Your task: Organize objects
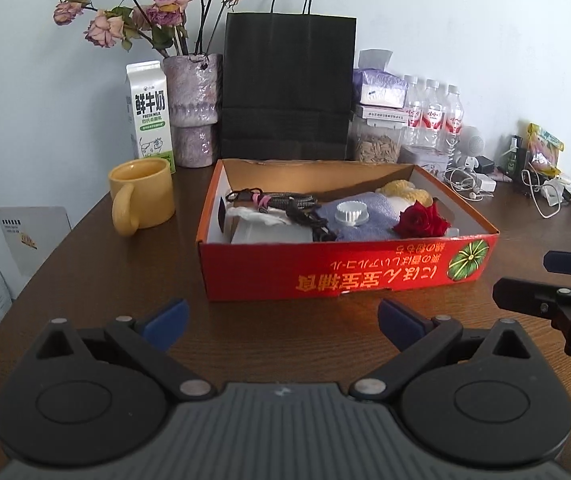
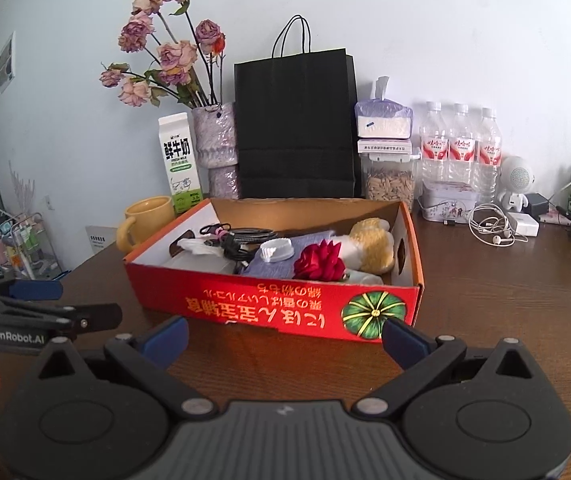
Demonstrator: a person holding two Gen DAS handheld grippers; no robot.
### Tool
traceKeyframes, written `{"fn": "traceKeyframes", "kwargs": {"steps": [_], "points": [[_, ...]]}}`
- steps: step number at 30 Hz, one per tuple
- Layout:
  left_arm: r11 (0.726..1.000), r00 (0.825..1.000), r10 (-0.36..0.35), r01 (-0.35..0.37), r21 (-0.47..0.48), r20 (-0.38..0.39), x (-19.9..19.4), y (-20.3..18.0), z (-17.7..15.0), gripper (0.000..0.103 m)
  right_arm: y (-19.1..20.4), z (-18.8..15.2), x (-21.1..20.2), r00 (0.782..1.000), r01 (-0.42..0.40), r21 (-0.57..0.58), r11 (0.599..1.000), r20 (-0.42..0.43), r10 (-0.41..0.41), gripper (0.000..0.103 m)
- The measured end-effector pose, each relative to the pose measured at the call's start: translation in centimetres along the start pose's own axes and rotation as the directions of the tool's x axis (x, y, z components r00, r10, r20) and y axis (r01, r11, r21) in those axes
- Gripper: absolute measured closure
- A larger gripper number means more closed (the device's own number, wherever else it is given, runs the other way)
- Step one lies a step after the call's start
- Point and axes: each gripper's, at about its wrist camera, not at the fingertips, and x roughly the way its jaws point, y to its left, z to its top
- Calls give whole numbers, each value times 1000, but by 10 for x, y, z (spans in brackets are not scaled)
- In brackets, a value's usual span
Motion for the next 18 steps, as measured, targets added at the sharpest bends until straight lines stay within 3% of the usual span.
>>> {"fn": "traceKeyframes", "kwargs": {"steps": [18], "points": [[1000,1000,-1,1,-8,12,-16,-3,-4,0,5,-6,-14,1000,1,1,1000,4,-1,0]]}}
